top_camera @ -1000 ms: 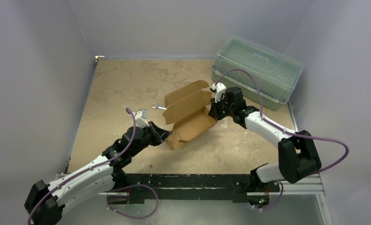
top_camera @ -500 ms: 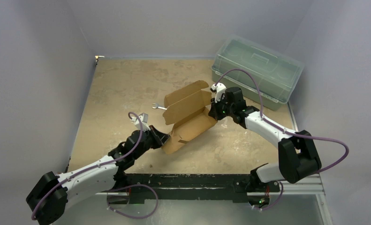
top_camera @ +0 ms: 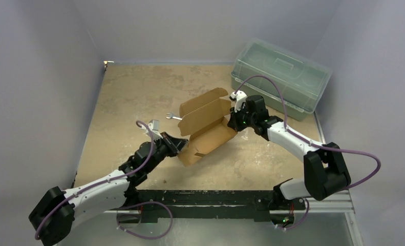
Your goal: Fold the paper box
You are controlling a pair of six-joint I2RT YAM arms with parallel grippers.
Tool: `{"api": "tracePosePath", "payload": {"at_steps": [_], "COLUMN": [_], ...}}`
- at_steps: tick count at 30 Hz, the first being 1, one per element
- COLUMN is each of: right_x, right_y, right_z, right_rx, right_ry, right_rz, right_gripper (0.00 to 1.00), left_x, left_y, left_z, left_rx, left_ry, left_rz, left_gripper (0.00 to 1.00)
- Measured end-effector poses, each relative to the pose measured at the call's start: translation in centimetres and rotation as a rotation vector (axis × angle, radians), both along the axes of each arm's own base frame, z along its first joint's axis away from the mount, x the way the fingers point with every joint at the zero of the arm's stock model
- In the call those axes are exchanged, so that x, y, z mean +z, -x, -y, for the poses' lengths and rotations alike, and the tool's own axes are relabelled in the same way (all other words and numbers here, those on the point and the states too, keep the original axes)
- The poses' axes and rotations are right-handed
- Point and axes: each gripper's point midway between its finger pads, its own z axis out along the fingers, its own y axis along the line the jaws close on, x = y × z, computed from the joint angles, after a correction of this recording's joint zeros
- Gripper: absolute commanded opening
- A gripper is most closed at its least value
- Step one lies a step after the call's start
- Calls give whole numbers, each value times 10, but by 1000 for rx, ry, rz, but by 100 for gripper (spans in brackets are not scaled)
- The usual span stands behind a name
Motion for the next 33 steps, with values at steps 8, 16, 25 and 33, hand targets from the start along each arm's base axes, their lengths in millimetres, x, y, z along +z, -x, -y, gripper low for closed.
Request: {"api": "tracePosePath", "payload": {"at_steps": [8, 16, 25, 33], "right_x": [0, 1, 2, 1], "right_y": [0, 2, 5, 5], "right_z": [0, -3, -6, -6], "right_rx": [3, 18, 27, 30], "right_ry": [-2, -14, -28, -33], "right_rz": [-1, -6, -15, -19], "right_gripper": [0, 0, 0, 0], "left_x": [-5, -7, -2, -8], "left_y": [0, -5, -17, -25], "left_z": [15, 18, 20, 20], "left_rx": [-58, -53, -10, 25], "left_ry": [15, 28, 63, 59], "left_rz": [-2, 7, 38, 38], "left_gripper": [0, 0, 0, 0]}}
